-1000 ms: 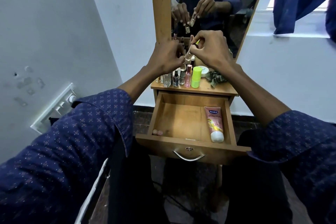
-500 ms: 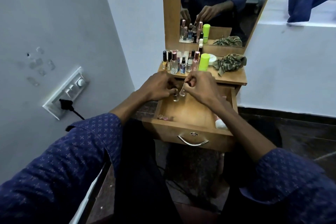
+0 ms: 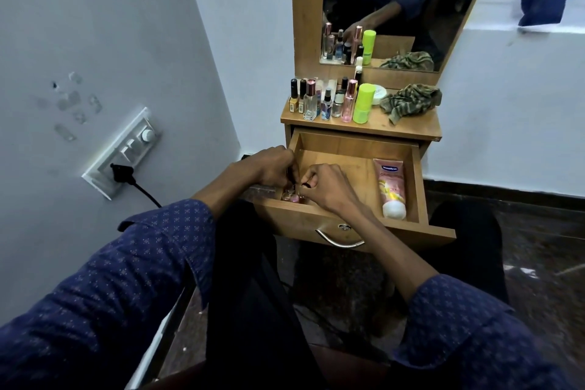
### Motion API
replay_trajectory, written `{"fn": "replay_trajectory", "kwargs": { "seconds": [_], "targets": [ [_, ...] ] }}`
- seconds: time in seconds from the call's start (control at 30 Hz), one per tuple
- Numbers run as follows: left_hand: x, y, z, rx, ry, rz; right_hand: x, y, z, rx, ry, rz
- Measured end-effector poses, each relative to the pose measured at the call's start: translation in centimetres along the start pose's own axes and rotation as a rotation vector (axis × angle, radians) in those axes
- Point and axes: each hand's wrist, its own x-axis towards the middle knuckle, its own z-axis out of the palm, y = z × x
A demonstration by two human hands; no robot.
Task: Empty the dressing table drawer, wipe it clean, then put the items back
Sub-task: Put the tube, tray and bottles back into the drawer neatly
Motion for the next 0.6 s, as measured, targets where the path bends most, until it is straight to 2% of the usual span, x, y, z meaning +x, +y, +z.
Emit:
{"fn": "replay_trajectory", "kwargs": {
  "seconds": [0.33, 0.6],
  "targets": [
    [1.0, 0.6, -0.4, 0.021, -0.169, -0.062, 0.9, 1.2, 0.6, 0.158, -0.186, 0.056],
    [1.2, 0.8, 0.3, 0.033, -0.171, -0.090, 1.9, 2.5, 1.0, 0.332, -0.274, 0.192]
  ]
}}
